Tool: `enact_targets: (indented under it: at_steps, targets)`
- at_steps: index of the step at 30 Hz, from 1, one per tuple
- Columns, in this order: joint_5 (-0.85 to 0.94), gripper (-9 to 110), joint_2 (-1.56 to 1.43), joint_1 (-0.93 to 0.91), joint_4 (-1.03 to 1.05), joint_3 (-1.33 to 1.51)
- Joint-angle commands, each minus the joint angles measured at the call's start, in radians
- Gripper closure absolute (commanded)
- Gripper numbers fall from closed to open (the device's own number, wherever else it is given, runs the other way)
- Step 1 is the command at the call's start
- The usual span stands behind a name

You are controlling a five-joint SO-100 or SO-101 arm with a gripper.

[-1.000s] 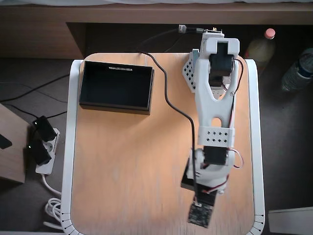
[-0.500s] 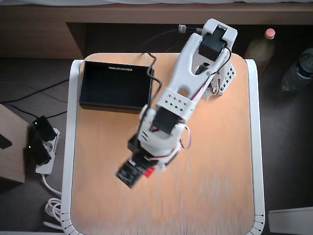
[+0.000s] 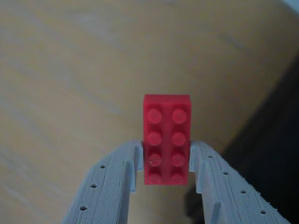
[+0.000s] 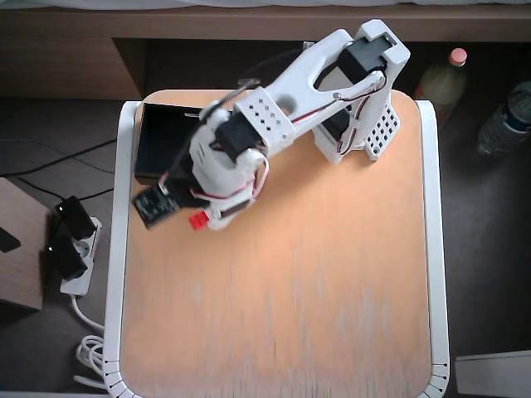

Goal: Grasp a lego block and put it in the bin.

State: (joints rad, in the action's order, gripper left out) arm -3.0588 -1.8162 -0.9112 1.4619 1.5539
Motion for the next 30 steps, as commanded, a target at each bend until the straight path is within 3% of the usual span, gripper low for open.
enact_targets:
  at_steps: [1, 11, 30]
  targets:
    - [-0.032, 101, -0.101, -0.120, 0.017, -0.132]
    - [-0.127, 101, -0.100, -0.337, 0.084, -0.112]
    - [-0.210, 101, -0.135, -0.451, 0.017, 0.143]
